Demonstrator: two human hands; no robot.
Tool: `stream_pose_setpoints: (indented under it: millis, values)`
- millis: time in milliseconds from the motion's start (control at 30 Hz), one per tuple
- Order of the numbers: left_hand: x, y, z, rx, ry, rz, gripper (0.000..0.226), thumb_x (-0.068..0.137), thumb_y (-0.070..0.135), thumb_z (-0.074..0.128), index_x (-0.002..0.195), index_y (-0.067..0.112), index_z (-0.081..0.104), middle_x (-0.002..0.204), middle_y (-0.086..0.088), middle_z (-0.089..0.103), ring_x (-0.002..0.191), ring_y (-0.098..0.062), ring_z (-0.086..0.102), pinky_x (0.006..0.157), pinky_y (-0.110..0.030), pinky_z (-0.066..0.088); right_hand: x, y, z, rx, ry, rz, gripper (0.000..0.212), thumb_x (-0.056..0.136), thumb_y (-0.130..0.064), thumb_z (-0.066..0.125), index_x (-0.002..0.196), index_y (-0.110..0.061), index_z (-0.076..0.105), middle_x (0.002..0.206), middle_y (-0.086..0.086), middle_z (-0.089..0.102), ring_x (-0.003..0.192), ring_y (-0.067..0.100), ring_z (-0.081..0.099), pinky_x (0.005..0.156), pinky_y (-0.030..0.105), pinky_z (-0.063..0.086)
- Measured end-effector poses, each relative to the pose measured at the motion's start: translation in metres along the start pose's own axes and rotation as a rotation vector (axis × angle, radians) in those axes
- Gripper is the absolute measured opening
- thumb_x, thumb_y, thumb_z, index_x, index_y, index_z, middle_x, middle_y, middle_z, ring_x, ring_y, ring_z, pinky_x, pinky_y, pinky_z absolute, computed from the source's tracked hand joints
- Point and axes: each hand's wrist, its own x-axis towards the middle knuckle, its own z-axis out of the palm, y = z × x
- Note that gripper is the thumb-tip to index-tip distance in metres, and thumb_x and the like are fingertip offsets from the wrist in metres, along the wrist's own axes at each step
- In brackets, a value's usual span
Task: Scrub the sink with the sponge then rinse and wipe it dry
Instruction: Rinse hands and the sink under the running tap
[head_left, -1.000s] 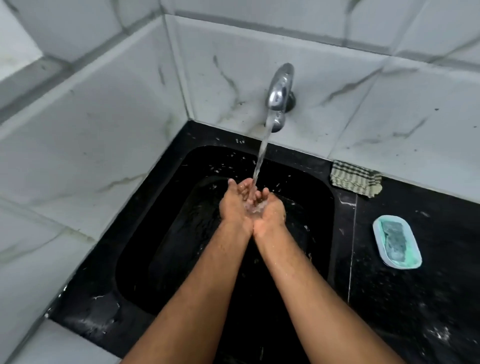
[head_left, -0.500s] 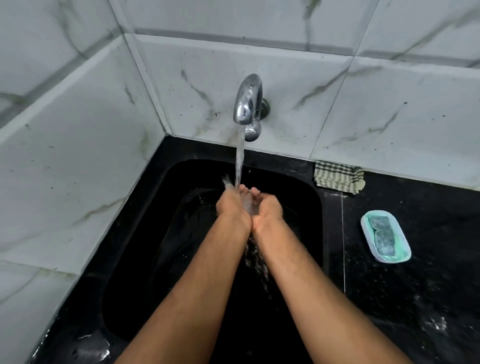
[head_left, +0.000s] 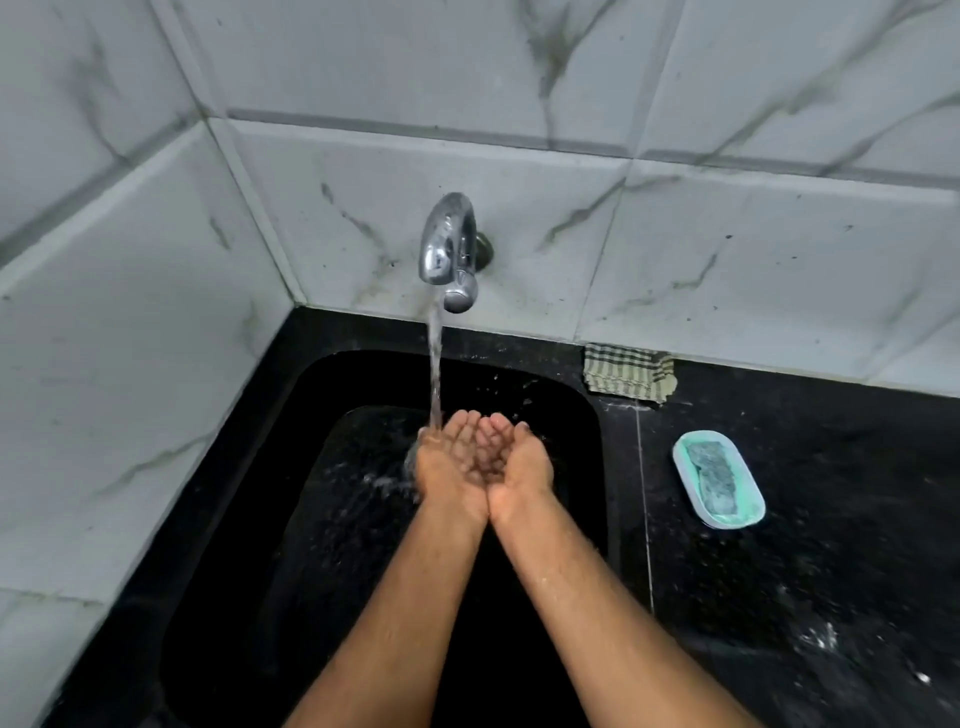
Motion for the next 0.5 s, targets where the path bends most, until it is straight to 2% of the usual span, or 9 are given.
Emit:
stream_pose_setpoints:
  millis: [67,133,200,267,333,367,400,433,500]
  values:
    - [-0.005,-0.002,-0.007,-0.081,-0.019,0.024,0.055,0.108,0.041,0.027,0.110,-0.001,0.063,0.124,-0.020,0.064,0.113,-0.030,0.062,0.113,-0.041,0.040,-0.003,0.004,-0.006,-0.001,-0.029,0.019,0.038,0.106,-0.022,0.041,0.083,-0.003,0.064,0.063,0.008,0.069,0.052,0.016,0.068,0.050,0.022,0.056]
    - [-0.012,0.002,-0.010,-0.174,0.004,0.037,0.047,0.107,0.040,0.034,0.092,0.005,0.063,0.102,-0.014,0.069,0.095,-0.026,0.066,0.110,-0.041,0.043,-0.007,0.007,-0.004,0.012,-0.077,0.040,0.036,0.105,-0.022,0.042,0.083,-0.002,0.063,0.072,0.011,0.068,0.067,0.023,0.070,0.068,0.032,0.060]
    - [-0.011,0.007,-0.012,-0.223,0.021,0.040,0.042,0.106,0.038,0.039,0.090,0.007,0.063,0.096,-0.010,0.068,0.091,-0.023,0.066,0.109,-0.040,0.045,-0.011,0.010,0.000,-0.001,-0.113,0.063,0.035,0.105,-0.022,0.043,0.087,-0.001,0.063,0.080,0.015,0.068,0.078,0.028,0.068,0.082,0.039,0.057]
    - [-0.014,0.010,-0.013,-0.192,0.009,0.021,0.040,0.106,0.037,0.040,0.091,0.008,0.064,0.097,-0.007,0.066,0.090,-0.021,0.064,0.102,-0.038,0.048,-0.017,0.013,0.003,-0.037,-0.129,0.063,0.033,0.104,-0.021,0.045,0.088,0.000,0.064,0.078,0.015,0.069,0.077,0.029,0.068,0.084,0.042,0.057]
    - [-0.013,0.012,-0.014,-0.133,0.048,0.019,0.040,0.107,0.035,0.037,0.086,0.010,0.059,0.089,-0.008,0.062,0.082,-0.022,0.062,0.084,-0.037,0.053,-0.021,0.017,0.006,-0.062,-0.134,0.060,0.031,0.104,-0.019,0.047,0.085,0.000,0.064,0.075,0.014,0.066,0.072,0.028,0.066,0.082,0.043,0.056]
    - [-0.015,0.014,-0.014,-0.128,0.053,0.027,0.040,0.108,0.034,0.036,0.085,0.010,0.058,0.088,-0.008,0.061,0.081,-0.023,0.062,0.083,-0.037,0.053,-0.023,0.018,0.006,-0.079,-0.130,0.053,0.029,0.103,-0.018,0.049,0.085,-0.001,0.064,0.076,0.013,0.065,0.071,0.028,0.065,0.082,0.044,0.056]
    - [-0.022,0.015,-0.012,-0.112,0.048,0.038,0.039,0.108,0.034,0.035,0.091,0.009,0.059,0.093,-0.010,0.062,0.086,-0.025,0.064,0.090,-0.038,0.052,-0.024,0.018,0.007,-0.102,-0.129,0.040,0.025,0.101,-0.016,0.051,0.087,-0.001,0.065,0.078,0.012,0.065,0.071,0.027,0.065,0.081,0.044,0.056]
    - [-0.026,0.017,-0.012,-0.063,0.044,0.065,0.040,0.109,0.033,0.033,0.106,0.006,0.062,0.108,-0.013,0.065,0.101,-0.029,0.065,0.101,-0.040,0.047,-0.026,0.018,0.009,-0.132,-0.126,0.032,0.020,0.099,-0.013,0.055,0.088,-0.001,0.066,0.079,0.012,0.066,0.070,0.026,0.065,0.079,0.043,0.057]
    - [-0.033,0.021,-0.010,0.038,0.043,0.124,0.048,0.108,0.030,0.029,0.141,0.000,0.048,0.144,-0.018,0.052,0.135,-0.033,0.050,0.115,-0.041,0.035,-0.030,0.015,0.014,-0.166,-0.119,0.011,0.012,0.096,-0.009,0.060,0.092,-0.002,0.068,0.077,0.010,0.067,0.065,0.021,0.065,0.072,0.037,0.059]
